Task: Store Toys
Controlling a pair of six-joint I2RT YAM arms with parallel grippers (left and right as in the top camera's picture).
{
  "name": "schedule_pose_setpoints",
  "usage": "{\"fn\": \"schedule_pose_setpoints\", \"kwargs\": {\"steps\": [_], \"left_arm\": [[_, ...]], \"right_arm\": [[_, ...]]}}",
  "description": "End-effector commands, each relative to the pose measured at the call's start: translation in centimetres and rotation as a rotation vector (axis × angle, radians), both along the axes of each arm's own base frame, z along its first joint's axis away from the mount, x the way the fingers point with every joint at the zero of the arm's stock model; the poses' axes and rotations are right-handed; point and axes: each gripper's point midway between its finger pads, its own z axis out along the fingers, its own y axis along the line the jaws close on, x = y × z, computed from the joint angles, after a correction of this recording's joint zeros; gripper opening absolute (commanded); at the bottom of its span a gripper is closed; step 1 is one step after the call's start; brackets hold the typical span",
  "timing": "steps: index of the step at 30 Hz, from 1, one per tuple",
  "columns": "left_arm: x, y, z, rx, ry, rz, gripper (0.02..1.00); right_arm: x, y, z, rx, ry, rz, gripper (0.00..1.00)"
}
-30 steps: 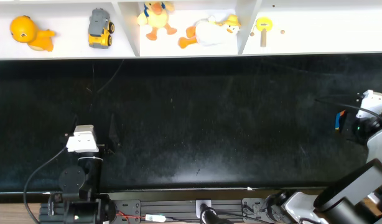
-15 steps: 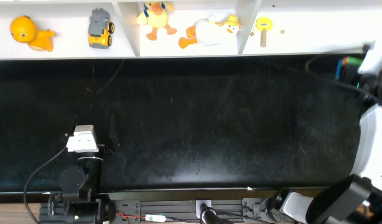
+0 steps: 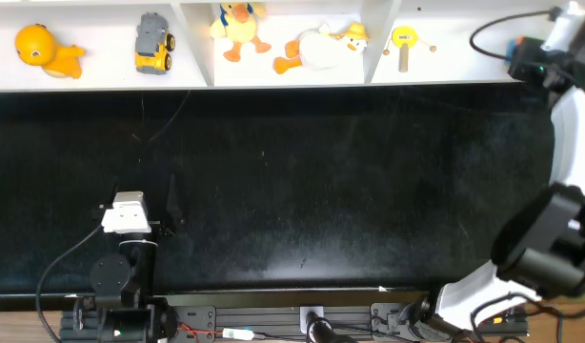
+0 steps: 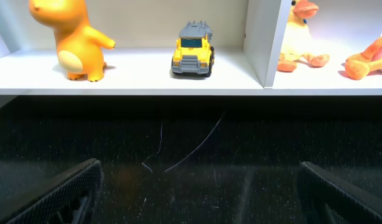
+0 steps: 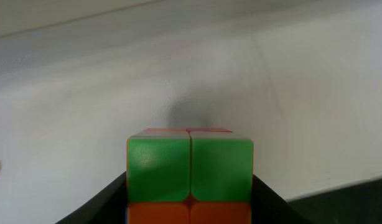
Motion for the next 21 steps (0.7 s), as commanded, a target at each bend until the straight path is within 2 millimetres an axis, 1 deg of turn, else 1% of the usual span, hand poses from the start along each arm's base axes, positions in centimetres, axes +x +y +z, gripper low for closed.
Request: {"fn": "schedule_pose_setpoints", "kwargs": {"steps": [1, 2, 3, 4, 7, 9, 14, 18, 20, 21], "left_arm": [[0.0, 0.0, 0.0, -0.015, -0.006, -0.001, 0.998], [0.0, 0.0, 0.0, -0.015, -0.006, -0.001, 0.998], [0.0, 0.0, 0.0, -0.015, -0.006, -0.001, 0.998], [0.0, 0.0, 0.0, -0.015, -0.006, -0.001, 0.998], [0.0, 0.0, 0.0, -0.015, -0.006, -0.001, 0.998], [0.0, 0.0, 0.0, -0.015, -0.006, -0.001, 0.998], [0.0, 0.0, 0.0, -0.015, -0.006, -0.001, 0.998], [0.0, 0.0, 0.0, -0.015, -0.006, -0.001, 0.998], [0.0, 0.0, 0.0, -0.015, -0.006, -0.001, 0.998], [0.0, 0.0, 0.0, -0.015, -0.006, -0.001, 0.996]], "right_arm": [[2.2, 0.9, 2.1, 0.008, -0.050, 0.005, 0.787], [2.2, 0.9, 2.1, 0.013, -0.049, 0.002, 0.829], [2.2, 0.9, 2.1, 0.015, -0.049, -0.001, 0.928], [2.1, 0.9, 2.0, 0.016, -0.046, -0.001, 0.996], [0.4, 0.5, 2.4, -0.005, 0.002, -0.040, 1.000], [-1.3, 0.6, 2.9, -0.026, 0.025, -0.065, 0.998], [-7.0, 1.0, 3.0, -0.099, -0.001, -0.133, 0.996], [-11.8, 2.7, 2.5, -0.138, -0.118, -0.145, 0.996], [-14.0, 4.4, 2.2, -0.161, -0.213, -0.125, 0.998], [-14.7, 5.3, 2.1, -0.170, -0.258, -0.109, 0.998]]}}
